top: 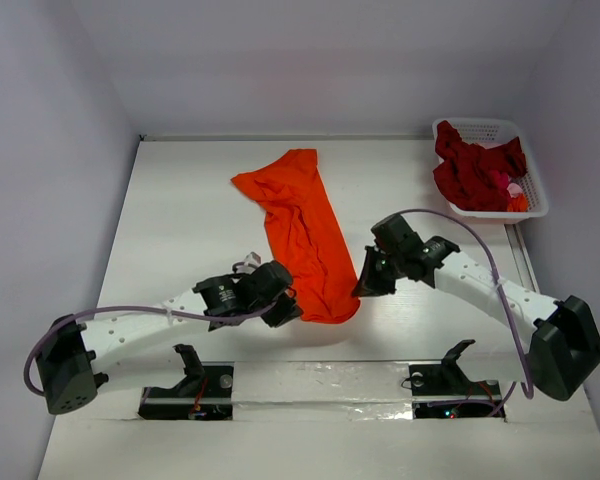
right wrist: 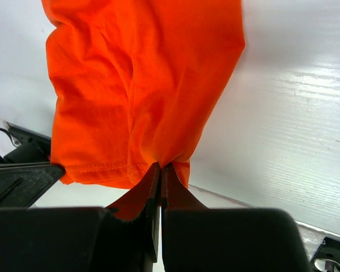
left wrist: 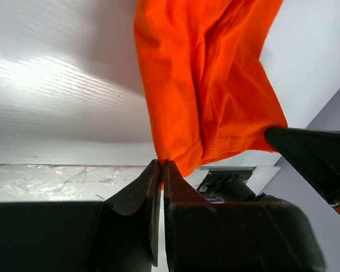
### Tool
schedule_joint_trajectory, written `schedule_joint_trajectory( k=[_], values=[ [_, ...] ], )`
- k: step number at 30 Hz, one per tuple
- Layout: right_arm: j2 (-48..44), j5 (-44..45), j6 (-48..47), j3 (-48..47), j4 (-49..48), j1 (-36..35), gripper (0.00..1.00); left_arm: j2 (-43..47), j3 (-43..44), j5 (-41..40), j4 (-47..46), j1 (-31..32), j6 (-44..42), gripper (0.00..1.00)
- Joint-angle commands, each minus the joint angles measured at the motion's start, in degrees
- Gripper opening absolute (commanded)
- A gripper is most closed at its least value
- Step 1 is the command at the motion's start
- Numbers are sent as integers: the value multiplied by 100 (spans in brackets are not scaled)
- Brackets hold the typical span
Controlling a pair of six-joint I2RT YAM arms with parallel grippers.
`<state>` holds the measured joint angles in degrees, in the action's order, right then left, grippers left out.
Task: Fold and stack the t-shirts
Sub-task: Fold the tshirt
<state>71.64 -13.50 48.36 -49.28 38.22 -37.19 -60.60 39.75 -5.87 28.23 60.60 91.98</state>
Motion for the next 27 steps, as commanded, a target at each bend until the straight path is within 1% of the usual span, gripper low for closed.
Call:
schedule_joint_trajectory(
  k=[1,5,6,15,20,27],
  values=[
    [69,66,-134,-354,89,36,0,-83,498,-362,455,-66,-75,0],
    [210,84,-221,-565,125,150,0,-417,850,-406,614,-188,-391,0],
    [237,75,-265,-600,116,151,0,-444,868,-406,614,-189,-418,0],
    [649,58,-669,-987,186,493,0,-532,903,-213,535,-908,-1015,0],
    [1027,-162,-951,-1312,186,546,0,-646,1000,-134,517,-1146,-1262,0],
    [1449,-136,-1188,-1717,248,599,0,-778,1123,-72,464,-1331,-1490,0]
  ],
)
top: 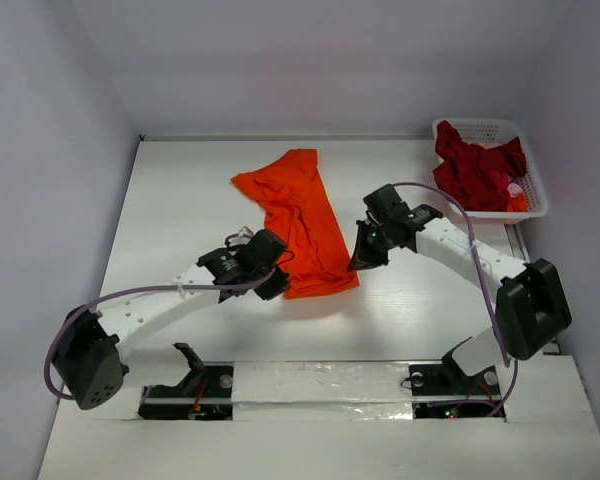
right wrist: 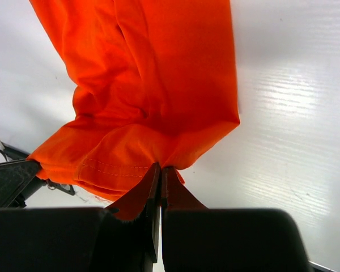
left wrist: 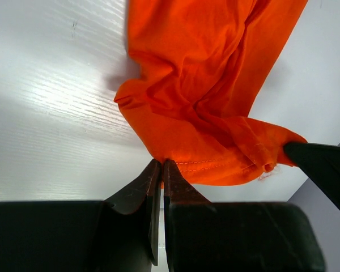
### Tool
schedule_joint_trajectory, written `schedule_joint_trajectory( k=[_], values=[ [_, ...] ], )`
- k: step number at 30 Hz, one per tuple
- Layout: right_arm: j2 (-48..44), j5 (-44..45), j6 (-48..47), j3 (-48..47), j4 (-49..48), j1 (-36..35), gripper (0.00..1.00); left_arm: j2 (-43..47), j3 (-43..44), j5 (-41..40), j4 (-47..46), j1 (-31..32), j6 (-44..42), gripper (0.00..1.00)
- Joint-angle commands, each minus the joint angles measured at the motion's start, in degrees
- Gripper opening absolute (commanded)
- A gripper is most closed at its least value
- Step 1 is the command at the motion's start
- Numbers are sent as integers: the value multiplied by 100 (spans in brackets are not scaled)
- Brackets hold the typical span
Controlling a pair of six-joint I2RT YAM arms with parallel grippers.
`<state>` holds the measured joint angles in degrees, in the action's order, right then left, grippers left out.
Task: Fold and stack the t-shirts
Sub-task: Fold the tshirt
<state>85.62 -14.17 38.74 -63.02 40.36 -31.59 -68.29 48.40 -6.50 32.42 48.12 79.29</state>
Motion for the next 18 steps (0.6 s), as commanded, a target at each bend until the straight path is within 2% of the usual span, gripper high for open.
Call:
schedule_joint_trajectory(
  k=[1,18],
  values=[
    [77,-68,-253,-368,25,39,0,-17,266,-9,45,-83,-229,0],
    [666,-209,-376,-966,33,92,0,-334,372,184,-122,-645,-695,0]
  ],
)
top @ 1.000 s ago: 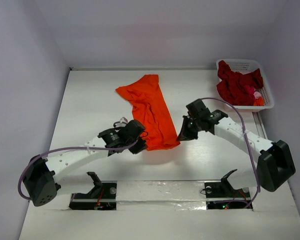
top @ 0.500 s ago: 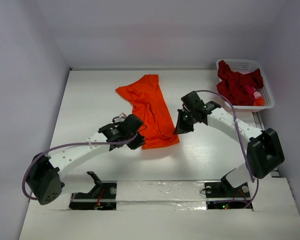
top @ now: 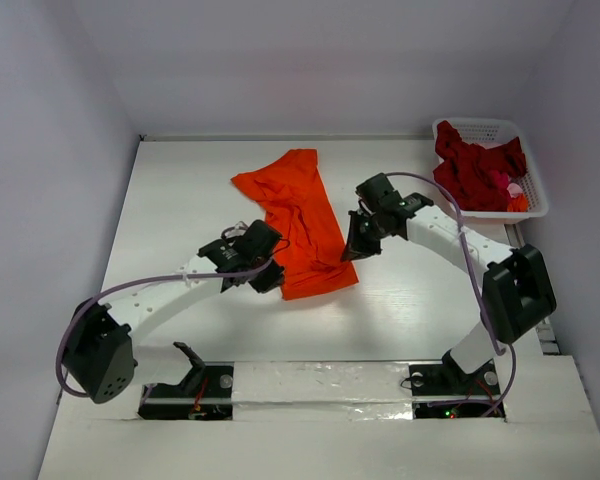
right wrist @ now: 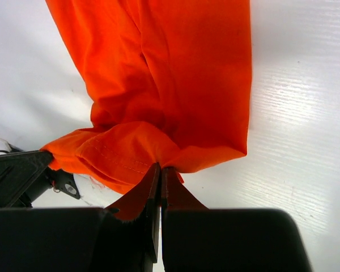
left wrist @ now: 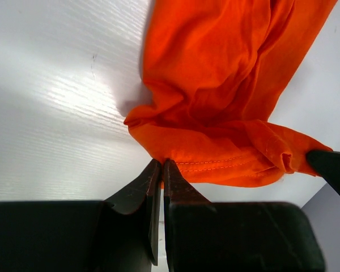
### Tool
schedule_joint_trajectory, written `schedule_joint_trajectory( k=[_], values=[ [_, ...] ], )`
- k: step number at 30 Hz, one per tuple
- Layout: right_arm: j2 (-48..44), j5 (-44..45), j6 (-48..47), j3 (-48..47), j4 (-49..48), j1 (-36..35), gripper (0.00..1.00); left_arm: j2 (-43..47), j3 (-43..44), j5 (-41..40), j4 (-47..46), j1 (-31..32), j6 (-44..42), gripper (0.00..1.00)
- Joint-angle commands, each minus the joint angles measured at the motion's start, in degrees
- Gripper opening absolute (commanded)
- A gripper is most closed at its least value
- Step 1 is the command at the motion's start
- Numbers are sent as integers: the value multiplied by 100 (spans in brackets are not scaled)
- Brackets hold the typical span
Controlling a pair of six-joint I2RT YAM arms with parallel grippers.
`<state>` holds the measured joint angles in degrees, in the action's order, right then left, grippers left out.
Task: Fold and stack the t-shirts
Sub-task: Fold the tshirt
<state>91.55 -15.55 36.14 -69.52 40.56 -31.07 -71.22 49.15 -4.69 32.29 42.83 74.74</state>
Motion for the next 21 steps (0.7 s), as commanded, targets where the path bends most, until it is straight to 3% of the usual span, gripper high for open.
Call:
schedule_joint_trajectory(
  k=[1,21],
  values=[
    [100,-71,-125,-343,14,40,0,-111,332,12,-109,-117,-275,0],
    [689,-18,-283,-1169,225,373,0,-595,956,188,-136,-644,-838,0]
  ],
)
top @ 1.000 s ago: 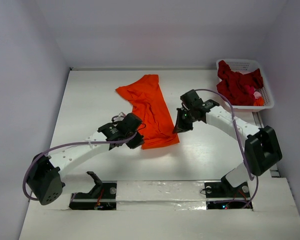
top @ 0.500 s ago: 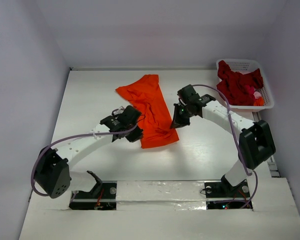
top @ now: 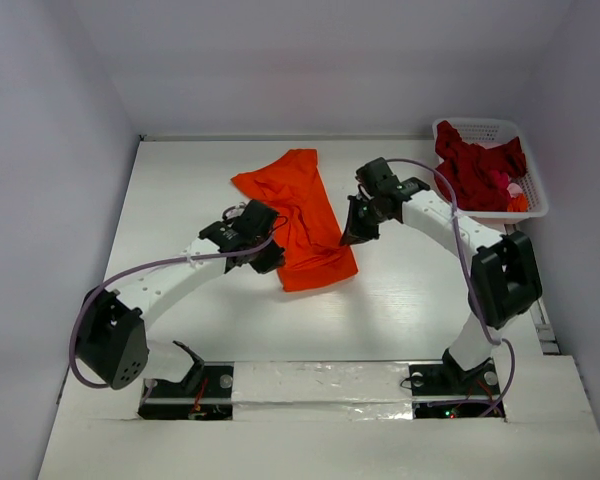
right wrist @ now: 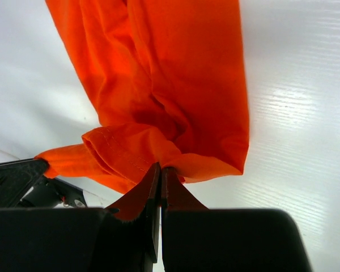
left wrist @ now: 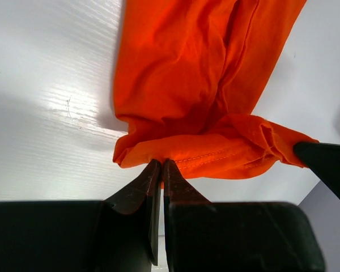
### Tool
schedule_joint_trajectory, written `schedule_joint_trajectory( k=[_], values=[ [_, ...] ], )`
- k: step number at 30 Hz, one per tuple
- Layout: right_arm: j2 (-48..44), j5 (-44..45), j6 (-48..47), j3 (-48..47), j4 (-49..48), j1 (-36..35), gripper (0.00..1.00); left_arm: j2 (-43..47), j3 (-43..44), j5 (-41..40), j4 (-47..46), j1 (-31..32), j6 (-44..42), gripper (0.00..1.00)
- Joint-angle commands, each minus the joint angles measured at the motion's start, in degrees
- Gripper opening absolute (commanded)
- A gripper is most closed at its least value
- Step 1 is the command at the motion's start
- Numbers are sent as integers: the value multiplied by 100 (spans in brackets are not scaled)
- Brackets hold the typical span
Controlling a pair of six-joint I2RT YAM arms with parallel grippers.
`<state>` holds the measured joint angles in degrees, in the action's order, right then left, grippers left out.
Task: Fold and stack the t-shirts
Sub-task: Fold the tshirt
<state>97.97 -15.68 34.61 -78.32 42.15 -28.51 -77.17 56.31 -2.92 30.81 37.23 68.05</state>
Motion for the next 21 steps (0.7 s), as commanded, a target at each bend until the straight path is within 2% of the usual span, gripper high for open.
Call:
schedule_joint_trajectory(
  k=[1,15,21],
  values=[
    [81,-14,-139,-306,65,118,0,-18,248,11,22,-137,-178,0],
    [319,232,-235,-1141,302,171,0,-299,960,72,250,-375,-512,0],
    [424,303,-200,-1168,232,171,0,-343,873,125,206,-427,-547,0]
  ],
)
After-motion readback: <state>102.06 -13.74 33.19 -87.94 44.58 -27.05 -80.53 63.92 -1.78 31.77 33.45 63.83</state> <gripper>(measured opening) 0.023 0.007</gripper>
